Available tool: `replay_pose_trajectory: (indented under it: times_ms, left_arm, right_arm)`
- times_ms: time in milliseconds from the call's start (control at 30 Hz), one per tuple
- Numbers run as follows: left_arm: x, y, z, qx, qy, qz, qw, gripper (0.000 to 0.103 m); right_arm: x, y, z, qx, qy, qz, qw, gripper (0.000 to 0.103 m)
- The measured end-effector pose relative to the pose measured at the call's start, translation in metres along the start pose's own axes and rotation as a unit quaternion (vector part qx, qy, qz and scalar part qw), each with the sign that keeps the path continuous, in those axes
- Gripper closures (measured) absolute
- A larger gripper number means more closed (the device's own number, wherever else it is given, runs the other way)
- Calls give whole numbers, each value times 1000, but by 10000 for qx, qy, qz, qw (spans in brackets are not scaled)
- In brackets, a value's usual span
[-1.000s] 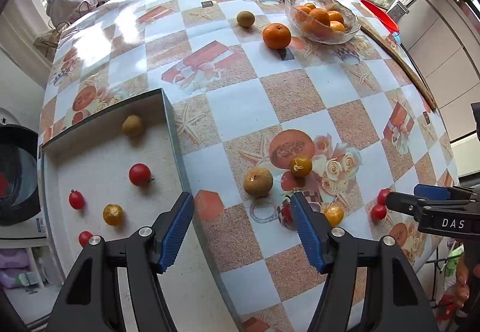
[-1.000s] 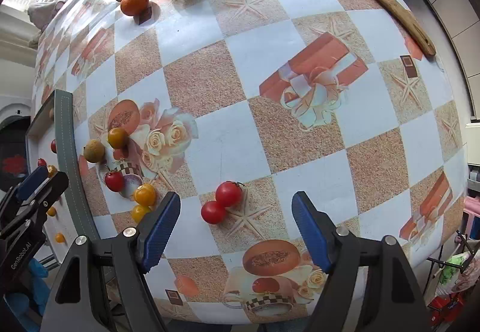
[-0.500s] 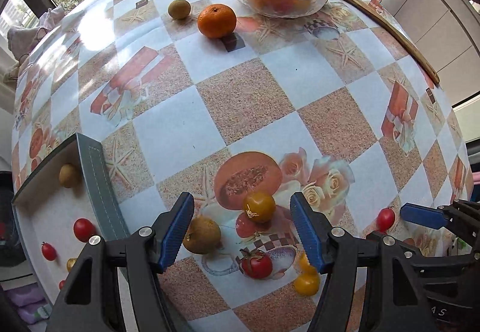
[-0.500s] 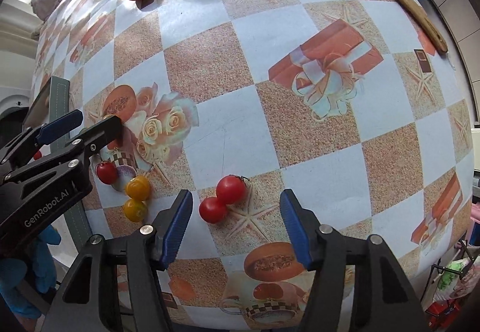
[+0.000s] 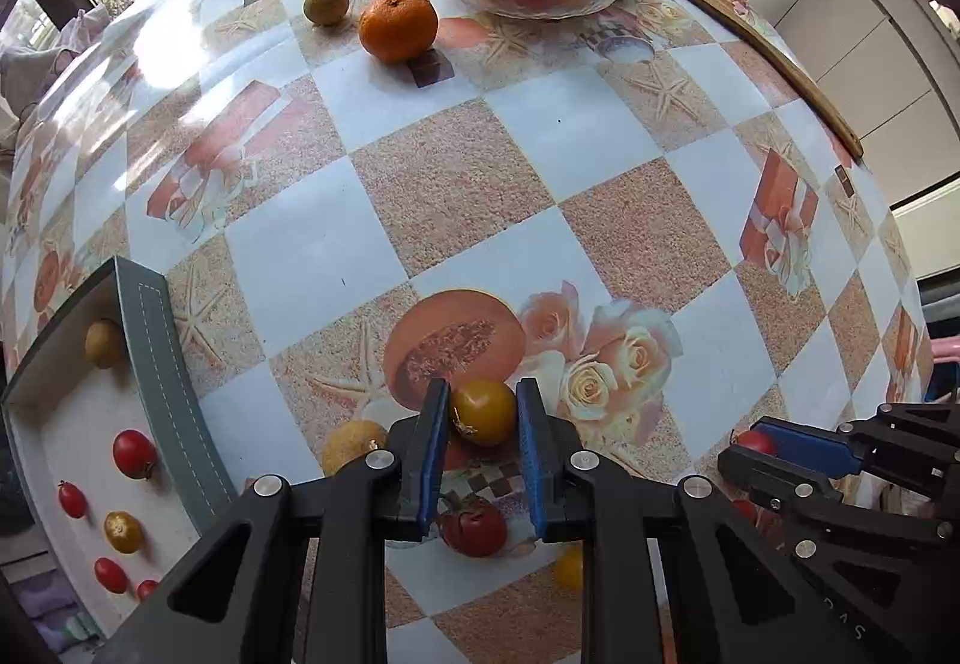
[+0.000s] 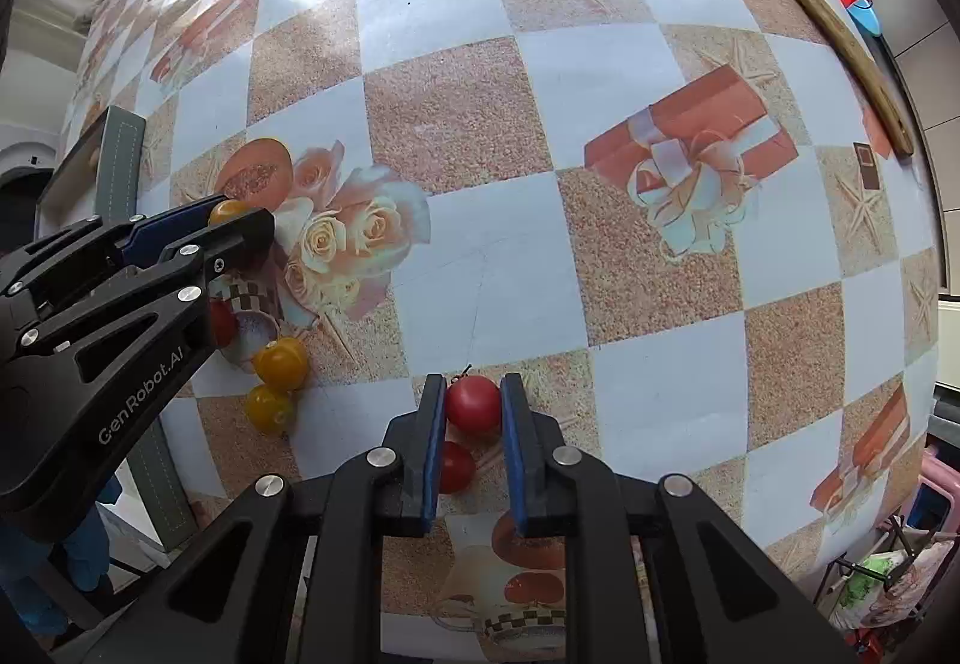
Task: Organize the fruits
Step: 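Lift both held tomatoes and carry them over the white tray, then lower both tools into the tray and open them to release the tomatoes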
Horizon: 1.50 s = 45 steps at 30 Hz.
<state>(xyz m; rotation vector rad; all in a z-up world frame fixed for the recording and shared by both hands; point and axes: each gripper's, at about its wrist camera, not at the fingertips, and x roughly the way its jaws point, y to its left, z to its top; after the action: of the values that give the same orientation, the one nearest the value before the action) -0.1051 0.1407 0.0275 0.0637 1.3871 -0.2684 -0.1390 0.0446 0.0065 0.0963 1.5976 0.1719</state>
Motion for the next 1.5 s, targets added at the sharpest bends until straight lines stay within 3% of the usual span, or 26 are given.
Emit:
replay_pose_trajectory:
  times_ms: [200,467,733,1133,1500]
  left_arm:
    - [-27,16,-7,-430,-264,-228,9985,79]
    - [-58,40,-26,-734,-520,-224,9957,79]
    - [-80,71,-61,-1115,-617,-87,9918,79]
    - [-93,118,-118,-1929,-657,113,9790,79]
    - [-88,157,-172,-2585,-515,279,9642,79]
  right_arm:
    - [-19,-13,2,118,-143,261,9995,84]
    - [-33,-27,2,37,-212,286,9994,84]
    - [-45,-14,1,-182,-231,287,9992,84]
    - [-46,61,11,-996,-193,350,9942,84]
    - [-32,156,10,-1928,-26,499,9800,84]
